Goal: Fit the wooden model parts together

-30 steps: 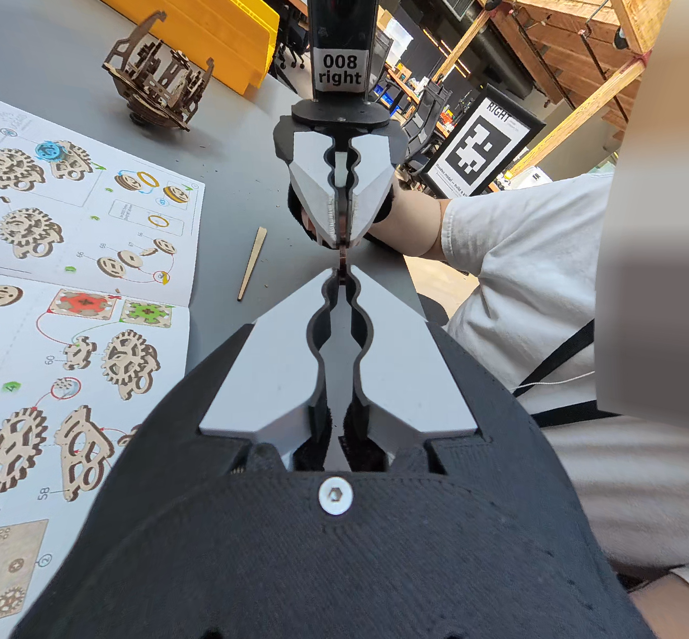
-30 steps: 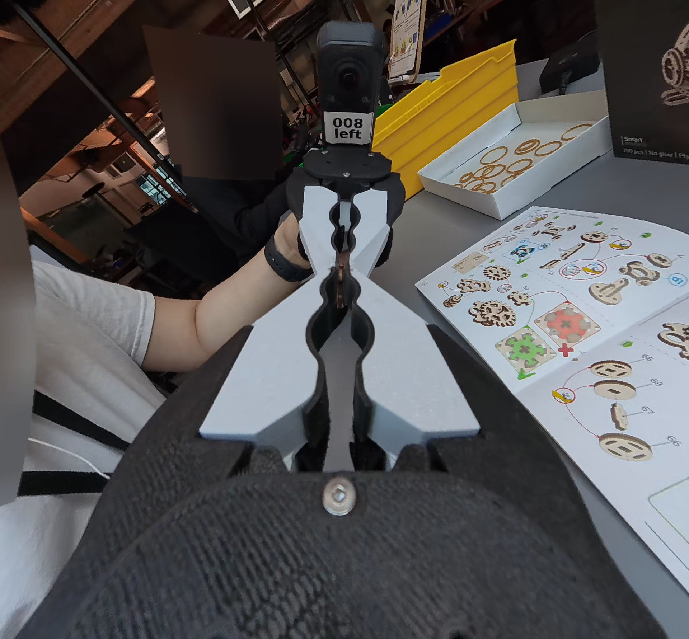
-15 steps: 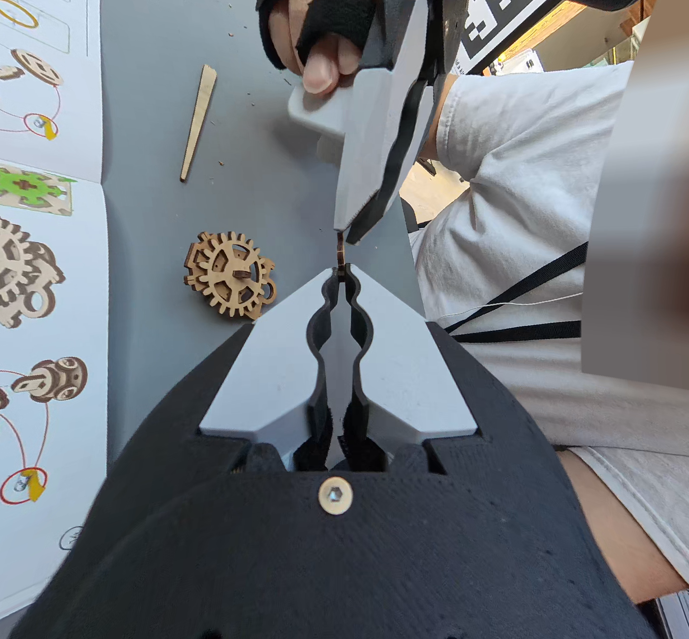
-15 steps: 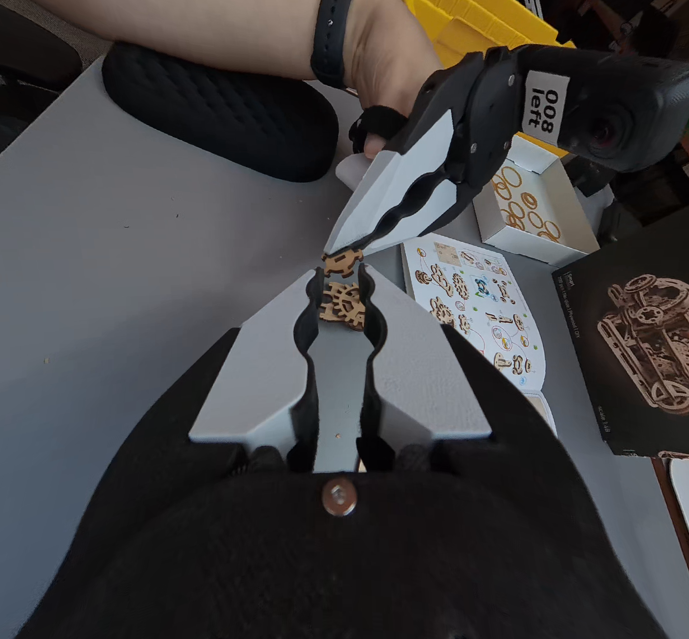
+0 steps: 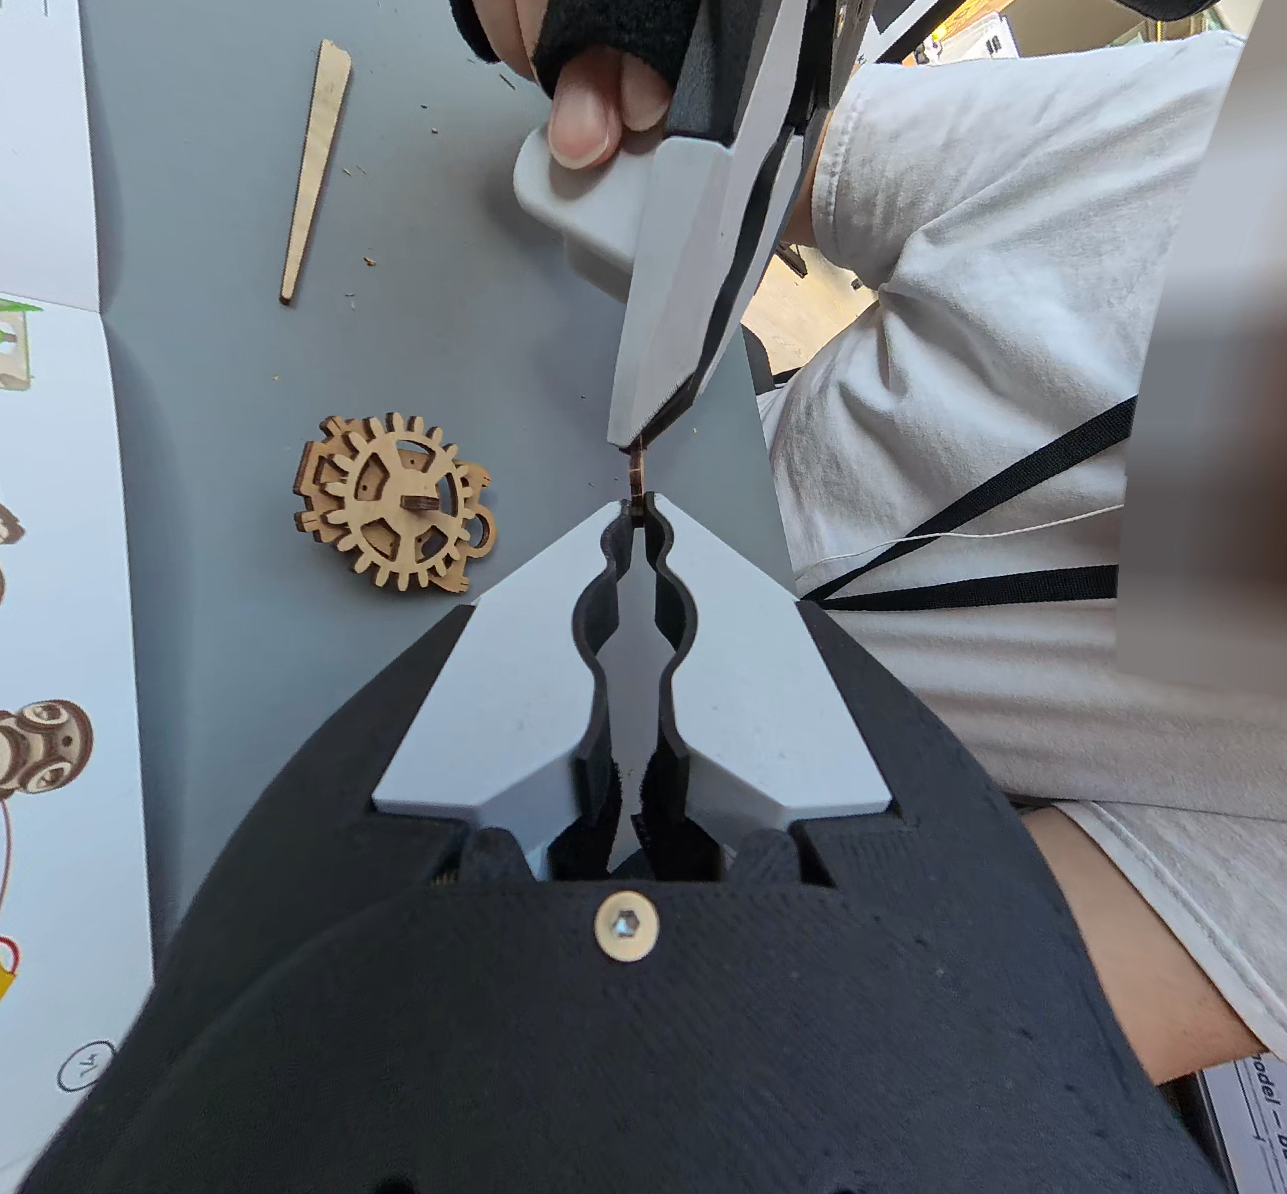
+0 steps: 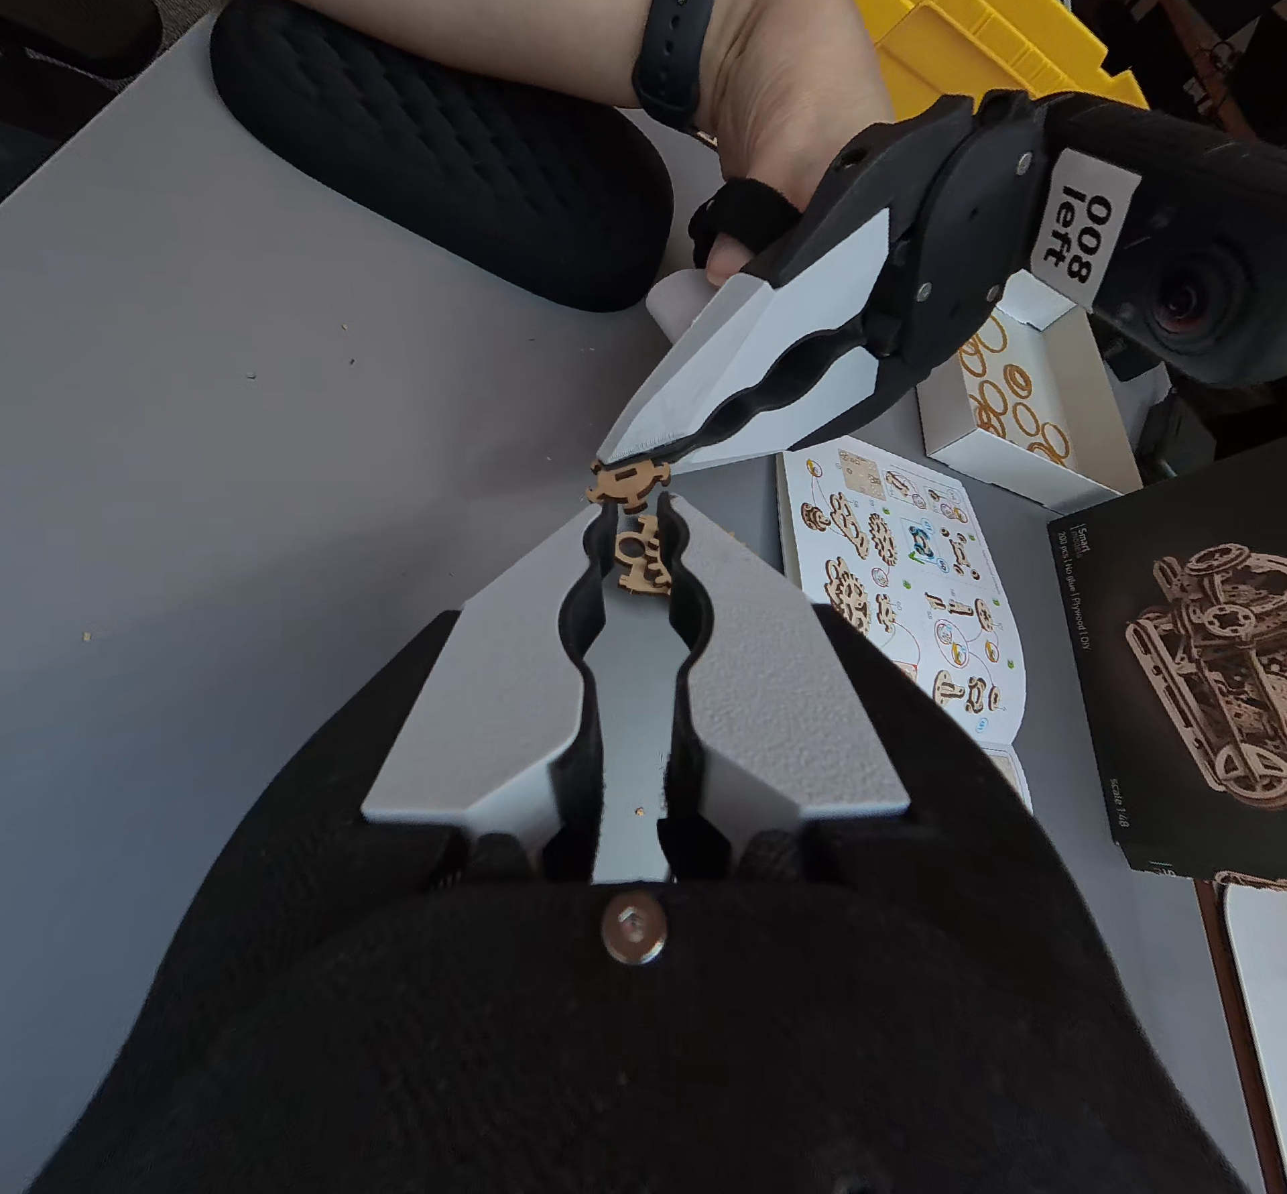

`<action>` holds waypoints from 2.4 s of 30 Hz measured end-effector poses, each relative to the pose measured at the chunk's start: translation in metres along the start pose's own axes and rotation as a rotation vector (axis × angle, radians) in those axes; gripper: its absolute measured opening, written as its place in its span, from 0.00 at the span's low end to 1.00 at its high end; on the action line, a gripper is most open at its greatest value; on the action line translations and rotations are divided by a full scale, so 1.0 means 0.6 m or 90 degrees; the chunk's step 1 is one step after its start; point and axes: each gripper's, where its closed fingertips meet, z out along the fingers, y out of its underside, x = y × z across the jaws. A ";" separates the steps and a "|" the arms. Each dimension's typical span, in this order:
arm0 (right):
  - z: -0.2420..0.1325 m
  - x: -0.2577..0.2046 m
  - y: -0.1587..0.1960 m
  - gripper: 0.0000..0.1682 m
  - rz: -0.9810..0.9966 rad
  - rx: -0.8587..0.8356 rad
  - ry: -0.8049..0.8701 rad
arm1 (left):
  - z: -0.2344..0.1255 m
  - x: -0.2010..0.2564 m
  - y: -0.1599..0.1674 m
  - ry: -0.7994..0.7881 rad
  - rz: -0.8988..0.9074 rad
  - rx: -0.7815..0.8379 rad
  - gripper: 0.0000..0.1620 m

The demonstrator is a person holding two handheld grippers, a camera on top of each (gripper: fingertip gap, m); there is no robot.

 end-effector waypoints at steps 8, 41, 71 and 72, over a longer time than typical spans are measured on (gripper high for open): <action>0.002 -0.002 0.001 0.03 -0.021 -0.022 0.010 | -0.001 -0.005 0.000 -0.004 -0.008 0.003 0.00; 0.025 0.049 0.054 0.03 0.135 -0.067 0.098 | -0.057 -0.072 -0.009 -0.157 0.013 0.076 0.03; 0.034 0.047 0.066 0.03 0.164 -0.069 0.072 | -0.046 -0.091 -0.013 -0.158 -0.037 0.085 0.04; 0.033 0.047 0.066 0.03 0.166 -0.070 0.072 | -0.046 -0.091 -0.013 -0.156 -0.041 0.086 0.04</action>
